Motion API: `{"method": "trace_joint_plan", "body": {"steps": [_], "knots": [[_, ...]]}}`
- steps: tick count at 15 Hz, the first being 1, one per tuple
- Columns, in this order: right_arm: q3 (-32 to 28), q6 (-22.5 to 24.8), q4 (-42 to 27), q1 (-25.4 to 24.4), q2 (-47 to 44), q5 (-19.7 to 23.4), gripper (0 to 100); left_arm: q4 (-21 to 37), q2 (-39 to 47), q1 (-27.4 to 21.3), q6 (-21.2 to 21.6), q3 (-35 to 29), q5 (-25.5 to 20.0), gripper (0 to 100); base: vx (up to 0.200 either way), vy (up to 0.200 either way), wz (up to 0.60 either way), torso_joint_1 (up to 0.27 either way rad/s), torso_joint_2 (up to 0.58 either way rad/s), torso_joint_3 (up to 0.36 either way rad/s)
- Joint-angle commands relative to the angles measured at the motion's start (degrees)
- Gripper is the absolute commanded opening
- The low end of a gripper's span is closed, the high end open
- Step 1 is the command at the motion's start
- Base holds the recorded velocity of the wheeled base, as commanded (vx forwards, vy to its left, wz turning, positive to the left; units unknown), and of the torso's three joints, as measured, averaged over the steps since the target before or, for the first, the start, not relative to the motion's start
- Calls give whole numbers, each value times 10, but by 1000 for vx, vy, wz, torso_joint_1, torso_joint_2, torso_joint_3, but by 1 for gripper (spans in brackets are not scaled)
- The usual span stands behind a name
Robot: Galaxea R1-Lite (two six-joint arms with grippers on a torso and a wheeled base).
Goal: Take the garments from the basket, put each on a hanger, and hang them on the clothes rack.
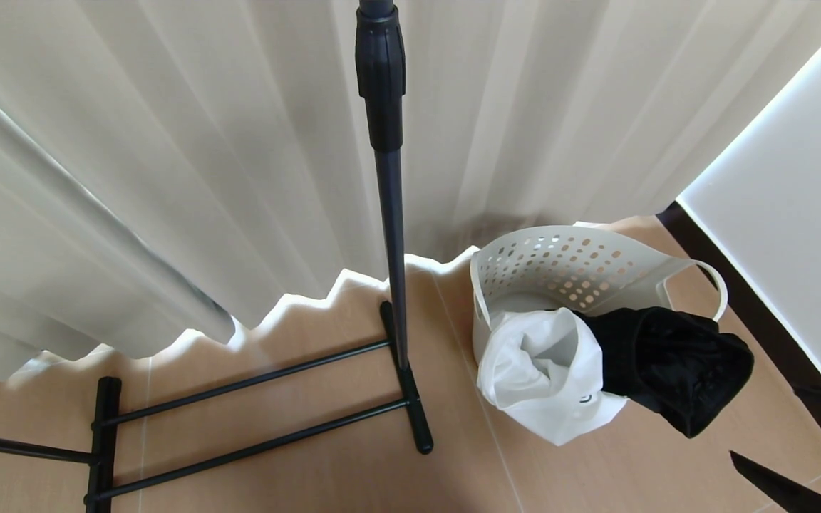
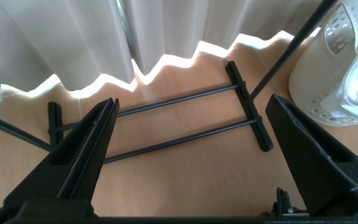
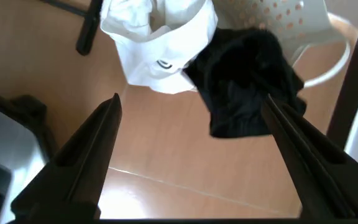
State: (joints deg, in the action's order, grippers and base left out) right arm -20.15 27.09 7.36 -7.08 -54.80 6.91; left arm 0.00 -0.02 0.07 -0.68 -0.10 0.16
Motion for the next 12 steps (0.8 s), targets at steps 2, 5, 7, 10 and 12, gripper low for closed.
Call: {"method": "trace_joint_plan", "body": {"steps": [2, 5, 7, 10, 12], "knots": [[-220, 175, 13, -115, -351, -89, 100, 0, 0, 0, 0, 0, 1, 100, 0, 0, 0, 0, 0, 0], [-365, 177, 13, -135, -518, -190, 100, 0, 0, 0, 0, 0, 0, 100, 0, 0, 0, 0, 0, 0], [-432, 179, 13, -140, -589, -210, 100, 0, 0, 0, 0, 0, 0, 100, 0, 0, 0, 0, 0, 0], [-516, 179, 11, -141, -653, -232, 100, 0, 0, 0, 0, 0, -1, 100, 0, 0, 0, 0, 0, 0], [-548, 181, 5, -138, -678, -252, 100, 0, 0, 0, 0, 0, -1, 100, 0, 0, 0, 0, 0, 0]]}}
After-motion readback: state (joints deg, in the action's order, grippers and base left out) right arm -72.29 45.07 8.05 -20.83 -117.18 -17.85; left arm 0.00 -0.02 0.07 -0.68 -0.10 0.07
